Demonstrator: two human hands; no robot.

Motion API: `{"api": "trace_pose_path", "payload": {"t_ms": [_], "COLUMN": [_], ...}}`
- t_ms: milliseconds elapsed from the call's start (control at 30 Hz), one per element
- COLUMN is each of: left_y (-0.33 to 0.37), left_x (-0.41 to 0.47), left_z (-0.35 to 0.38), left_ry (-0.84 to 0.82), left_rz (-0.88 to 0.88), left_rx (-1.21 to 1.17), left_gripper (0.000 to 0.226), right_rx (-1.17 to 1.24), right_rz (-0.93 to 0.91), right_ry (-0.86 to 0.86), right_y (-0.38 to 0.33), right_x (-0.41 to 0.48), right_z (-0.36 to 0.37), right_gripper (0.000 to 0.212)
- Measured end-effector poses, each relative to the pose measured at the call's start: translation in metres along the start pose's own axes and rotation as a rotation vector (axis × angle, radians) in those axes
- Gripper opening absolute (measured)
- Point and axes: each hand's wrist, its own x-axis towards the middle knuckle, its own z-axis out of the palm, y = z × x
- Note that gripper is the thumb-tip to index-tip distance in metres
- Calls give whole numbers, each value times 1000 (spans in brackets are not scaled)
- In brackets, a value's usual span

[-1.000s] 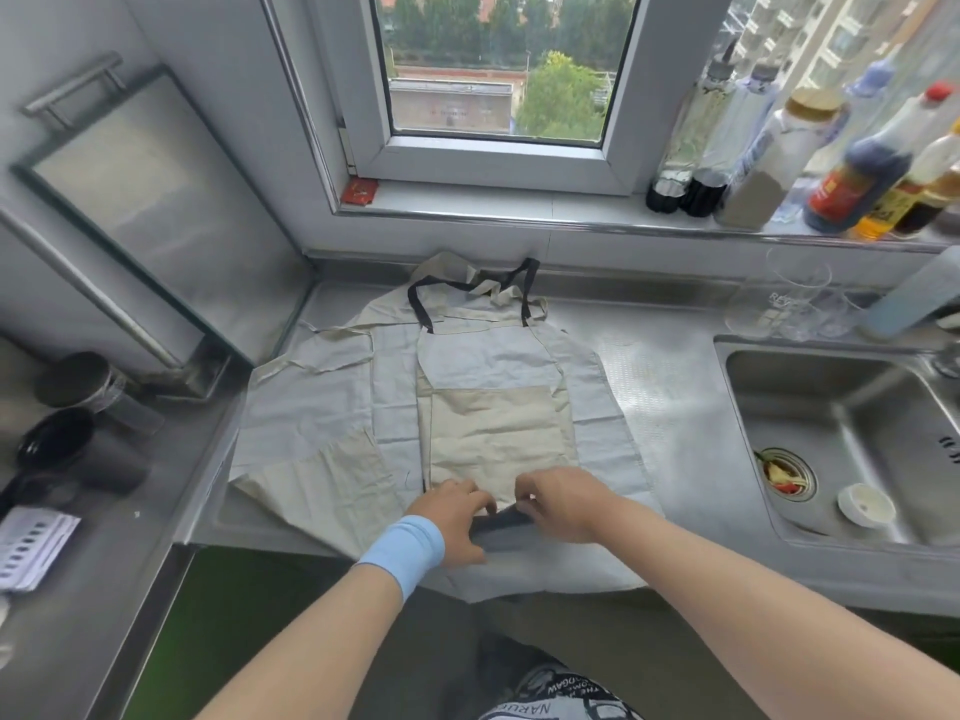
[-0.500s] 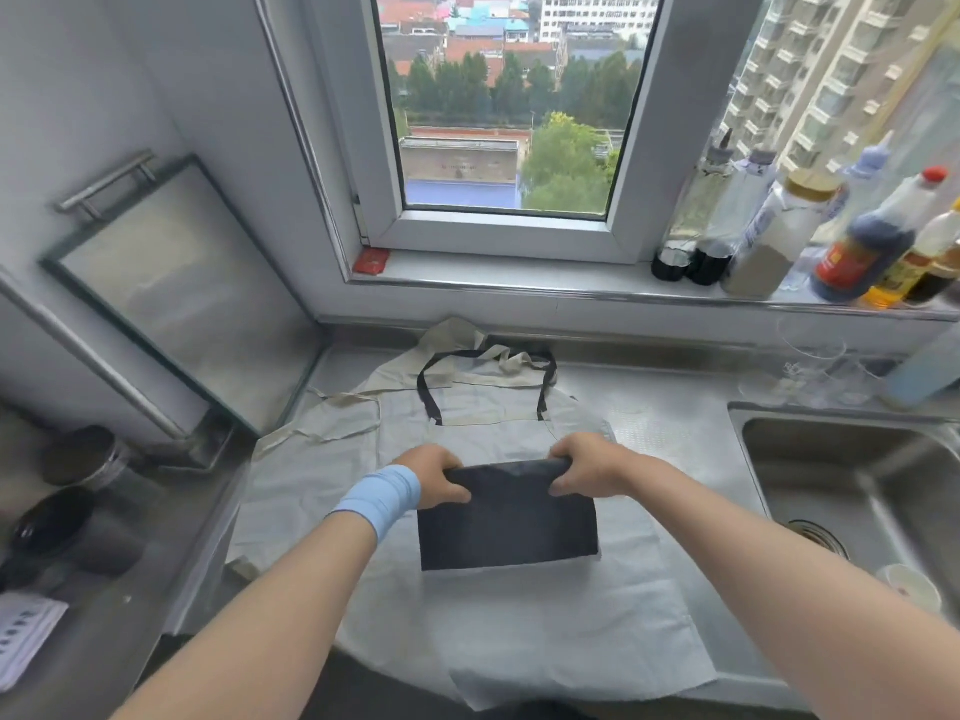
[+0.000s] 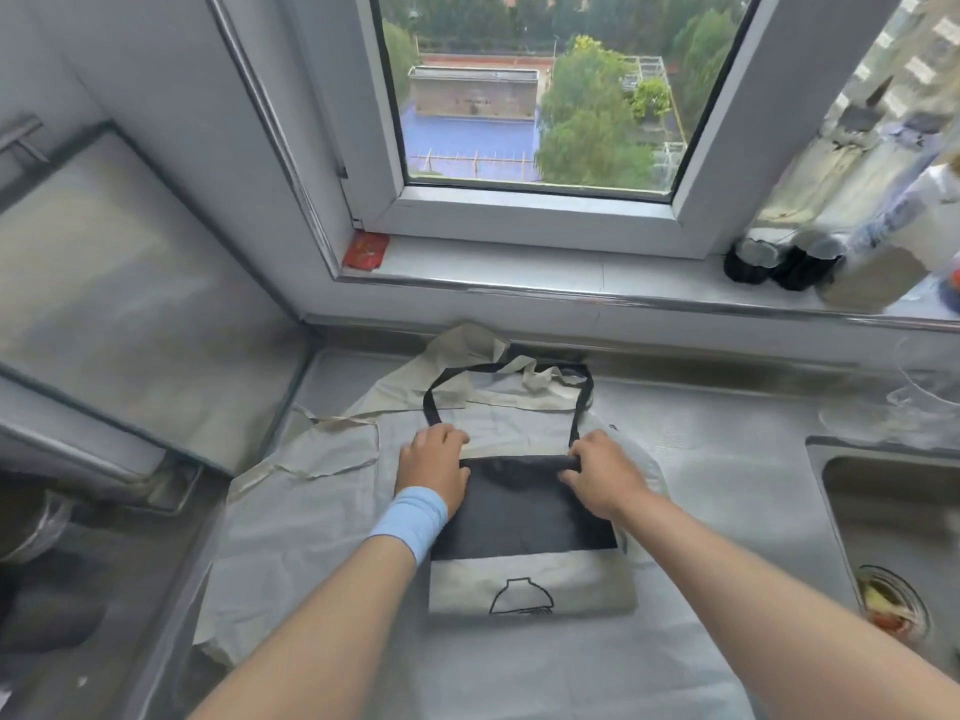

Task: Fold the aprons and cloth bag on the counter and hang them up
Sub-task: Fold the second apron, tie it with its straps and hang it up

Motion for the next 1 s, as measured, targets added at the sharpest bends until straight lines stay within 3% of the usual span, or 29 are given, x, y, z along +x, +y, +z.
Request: {"api": "trace_pose_path", "payload": {"t_ms": [67, 133, 233, 333, 433, 567, 867, 1000], "left_y": [15, 34, 51, 50, 48, 30, -21, -11], "left_x": [-3, -15, -27, -27, -28, -28, -59, -64], "left_z": [10, 26, 50, 65, 73, 81, 80, 71], "left_ry": [120, 61, -152, -201, -186, -66, -77, -34], "left_rz": [140, 264, 217, 187, 201, 239, 161, 237], "left_rx": [15, 33, 86, 156, 156, 141, 252, 269], "left_gripper": [36, 45, 70, 78, 82, 78, 82, 74], "right_rx": [-6, -23, -90, -344, -366, -285, -351, -448], "right_rz": [-2, -1, -8, -154, -318, -292, -215, -396], "right_ry": [7, 4, 48, 233, 237, 99, 150, 161], "right_y": [5, 7, 5, -2, -13, -5, 26, 8], "right_x": [12, 19, 22, 14, -3, -15, -36, -49], "right_z": [4, 7, 8, 15, 42, 73, 68, 63], "right_gripper": [18, 19, 22, 43, 63, 70, 75, 63]}}
